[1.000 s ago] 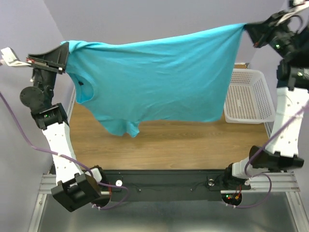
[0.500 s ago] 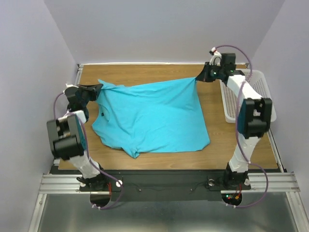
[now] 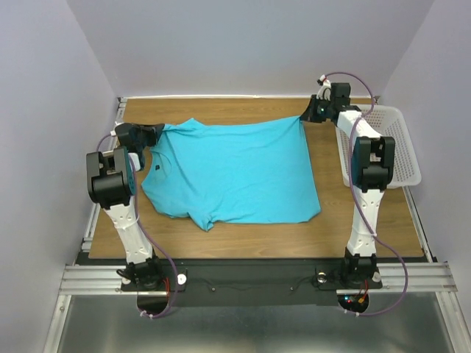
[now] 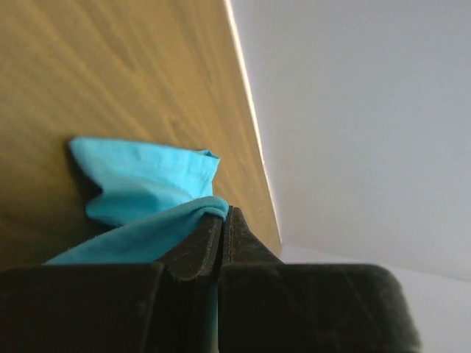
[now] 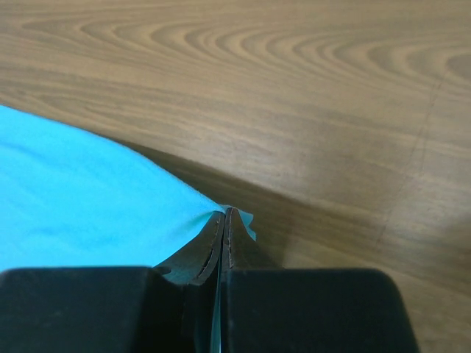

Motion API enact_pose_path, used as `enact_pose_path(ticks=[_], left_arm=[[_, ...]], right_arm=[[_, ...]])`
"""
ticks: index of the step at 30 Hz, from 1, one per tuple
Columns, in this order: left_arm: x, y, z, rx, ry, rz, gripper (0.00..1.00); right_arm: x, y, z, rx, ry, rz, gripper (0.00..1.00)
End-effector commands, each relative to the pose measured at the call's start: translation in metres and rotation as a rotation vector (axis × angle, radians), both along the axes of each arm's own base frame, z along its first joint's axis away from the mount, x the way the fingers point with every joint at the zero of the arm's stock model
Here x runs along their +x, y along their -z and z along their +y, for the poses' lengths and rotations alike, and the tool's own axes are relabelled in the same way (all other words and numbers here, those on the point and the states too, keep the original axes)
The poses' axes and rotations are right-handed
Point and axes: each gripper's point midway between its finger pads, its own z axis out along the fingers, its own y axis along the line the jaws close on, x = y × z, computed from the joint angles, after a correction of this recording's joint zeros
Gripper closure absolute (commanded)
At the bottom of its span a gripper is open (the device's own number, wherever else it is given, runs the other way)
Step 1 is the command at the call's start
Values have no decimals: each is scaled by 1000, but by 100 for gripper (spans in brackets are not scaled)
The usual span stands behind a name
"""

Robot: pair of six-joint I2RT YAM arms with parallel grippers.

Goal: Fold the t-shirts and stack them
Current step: Fold the tshirt

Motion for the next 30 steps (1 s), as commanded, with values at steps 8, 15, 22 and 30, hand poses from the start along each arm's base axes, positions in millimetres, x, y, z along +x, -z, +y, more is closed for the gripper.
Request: enact_pose_path(ticks=[8,15,22,30], left_arm=[[23,-7,51,100,-118,3,100],[30,-11,47,138,-39,-25,100],[31,-40,39,241,118,-176,100],[27,-36,35,257,206,-194,100]], right_arm=[[27,-33,-18,-60,53,-137,99],[19,-36,-17,-57,32,-139,99],[13,-57,-19,-27,-11,-184,99],[-4,-69,-6,33,-100,-214,99]])
